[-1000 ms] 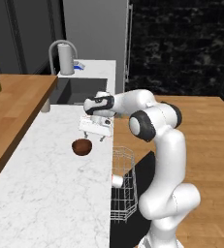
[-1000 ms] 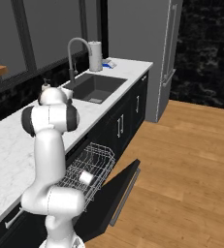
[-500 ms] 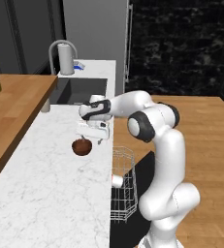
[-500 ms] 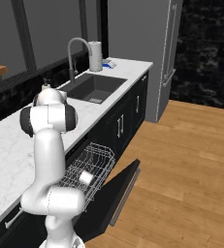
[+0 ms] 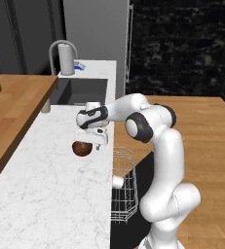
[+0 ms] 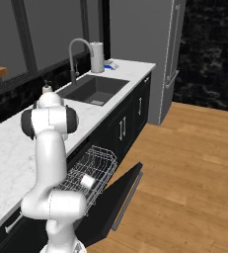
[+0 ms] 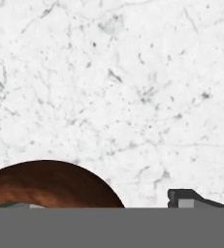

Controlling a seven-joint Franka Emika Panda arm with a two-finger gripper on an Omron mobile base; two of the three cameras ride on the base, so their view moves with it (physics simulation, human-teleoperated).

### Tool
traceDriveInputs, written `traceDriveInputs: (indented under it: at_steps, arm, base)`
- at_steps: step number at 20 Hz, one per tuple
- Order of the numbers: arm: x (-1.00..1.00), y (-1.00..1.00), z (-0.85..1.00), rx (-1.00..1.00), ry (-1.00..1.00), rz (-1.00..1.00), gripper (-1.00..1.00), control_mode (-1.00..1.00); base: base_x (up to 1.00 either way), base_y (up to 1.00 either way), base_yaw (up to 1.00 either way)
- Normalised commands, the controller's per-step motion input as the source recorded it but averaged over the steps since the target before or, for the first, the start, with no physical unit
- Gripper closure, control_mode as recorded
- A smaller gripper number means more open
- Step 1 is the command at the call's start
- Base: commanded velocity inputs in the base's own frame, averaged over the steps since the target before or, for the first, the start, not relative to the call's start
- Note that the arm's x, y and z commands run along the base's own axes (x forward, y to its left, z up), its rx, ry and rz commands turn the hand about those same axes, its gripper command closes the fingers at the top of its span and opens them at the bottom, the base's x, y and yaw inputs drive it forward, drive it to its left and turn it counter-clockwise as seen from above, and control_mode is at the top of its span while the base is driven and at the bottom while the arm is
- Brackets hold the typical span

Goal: Pick up the cup and bowl from the counter, place them in the dishwasher, and close the dishwasher door.

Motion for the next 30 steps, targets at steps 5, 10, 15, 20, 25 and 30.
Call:
traceDriveInputs:
  at_steps: [5,10,15,20,25,30]
  arm:
    - [-0.06,0.01,-0.02,-0.01,-0.01,0.00,1.00,-1.00]
    - [-0.53,-0.03,0.00,0.00,-0.09,-0.01,1.00,-1.00]
    - [-1.00,-0.52,0.00,0.00,-0.17,0.00,1.00,-1.00]
    - [-0.95,-0.85,0.00,0.00,-0.18,-0.02,1.00,-1.00]
    - [-0.52,-1.00,0.03,0.03,-0.05,0.00,1.00,-1.00]
    - [0.00,-0.82,-0.02,0.07,0.00,0.08,1.00,-1.00]
  base:
    - [0.00,0.00,0.00]
    - [0.00,0.00,0.00]
    - [0.00,0.00,0.00]
    - [0.00,0.00,0.00]
    - [0.00,0.00,0.00]
    - [0.00,0.00,0.00]
